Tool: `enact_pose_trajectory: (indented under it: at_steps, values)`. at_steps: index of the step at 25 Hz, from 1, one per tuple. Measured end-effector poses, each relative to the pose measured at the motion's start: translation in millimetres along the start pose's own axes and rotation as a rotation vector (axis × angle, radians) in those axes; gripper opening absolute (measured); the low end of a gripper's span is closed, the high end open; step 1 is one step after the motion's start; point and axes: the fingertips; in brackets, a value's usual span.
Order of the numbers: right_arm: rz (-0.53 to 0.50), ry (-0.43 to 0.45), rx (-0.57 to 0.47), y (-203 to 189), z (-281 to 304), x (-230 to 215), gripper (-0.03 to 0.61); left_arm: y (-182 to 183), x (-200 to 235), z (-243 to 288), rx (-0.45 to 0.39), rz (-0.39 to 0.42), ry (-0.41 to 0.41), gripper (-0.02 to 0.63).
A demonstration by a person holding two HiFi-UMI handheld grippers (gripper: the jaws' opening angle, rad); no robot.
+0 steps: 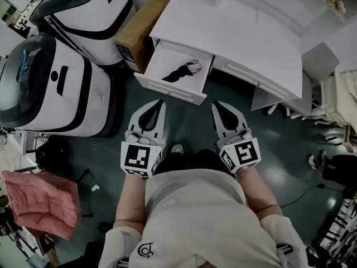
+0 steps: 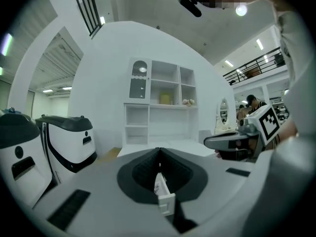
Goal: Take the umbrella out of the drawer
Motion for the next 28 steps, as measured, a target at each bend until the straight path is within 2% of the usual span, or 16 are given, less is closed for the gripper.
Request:
enact_pose_trajectory:
  at_steps: [8, 16, 20, 25, 28]
  values:
    - [0.033, -0.019, 0.036, -25, 55, -50, 0.006, -36, 25, 79, 0.093, -0.02, -0.06, 0.012]
    - [0.051, 0.006, 0.059, -53, 124, -129, 0.006, -89, 44, 181, 0.222, -0.012, -0.1, 0.012]
    - [0.084, 0.009, 0.067, -69, 146, -161, 0.006, -130, 45, 220, 0.311, -0.015, -0.155, 0.012]
    - [0.139, 0.048, 0.083, -92, 163, -179, 0.006, -182, 44, 259, 0.403, 0.016, -0.247, 0.012]
    - [0.16, -0.009, 0.092, -104, 169, -195, 0.006, -219, 43, 273, 0.483, 0.014, -0.297, 0.012]
Point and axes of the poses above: the fingertips, and each gripper's own axes: z forward along the fingers, x to its left, y out of its top, and after that the axes turned 9 degrees about -x, right-handed
